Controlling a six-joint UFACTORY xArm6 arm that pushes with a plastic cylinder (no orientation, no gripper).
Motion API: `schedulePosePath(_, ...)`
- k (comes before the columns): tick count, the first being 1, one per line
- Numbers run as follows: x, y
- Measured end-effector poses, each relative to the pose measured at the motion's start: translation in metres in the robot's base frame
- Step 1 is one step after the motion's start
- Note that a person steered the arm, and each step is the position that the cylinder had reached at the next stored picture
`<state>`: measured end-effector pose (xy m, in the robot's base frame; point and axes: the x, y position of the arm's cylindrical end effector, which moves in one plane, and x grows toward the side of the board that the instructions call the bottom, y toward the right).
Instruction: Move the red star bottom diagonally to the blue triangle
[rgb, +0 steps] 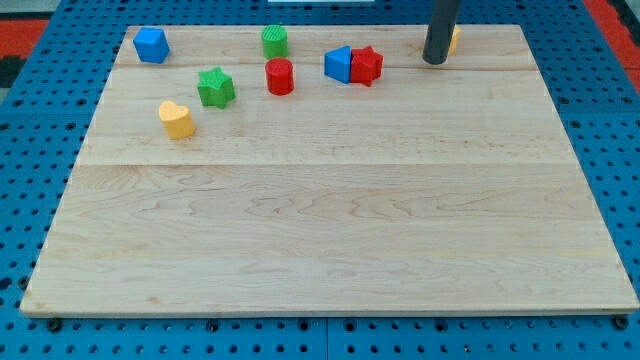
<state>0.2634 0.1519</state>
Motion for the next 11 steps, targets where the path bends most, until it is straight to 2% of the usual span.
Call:
schedulePosePath(4, 0.005, -0.02)
schedulePosePath(5, 0.029, -0.029)
schedulePosePath(6, 0.031, -0.043)
schedulePosePath(7, -0.025, -0.029)
schedulePosePath(8, -0.042, -0.061)
schedulePosePath(10, 0.02, -0.133)
schedulePosePath(11, 0.056, -0.133)
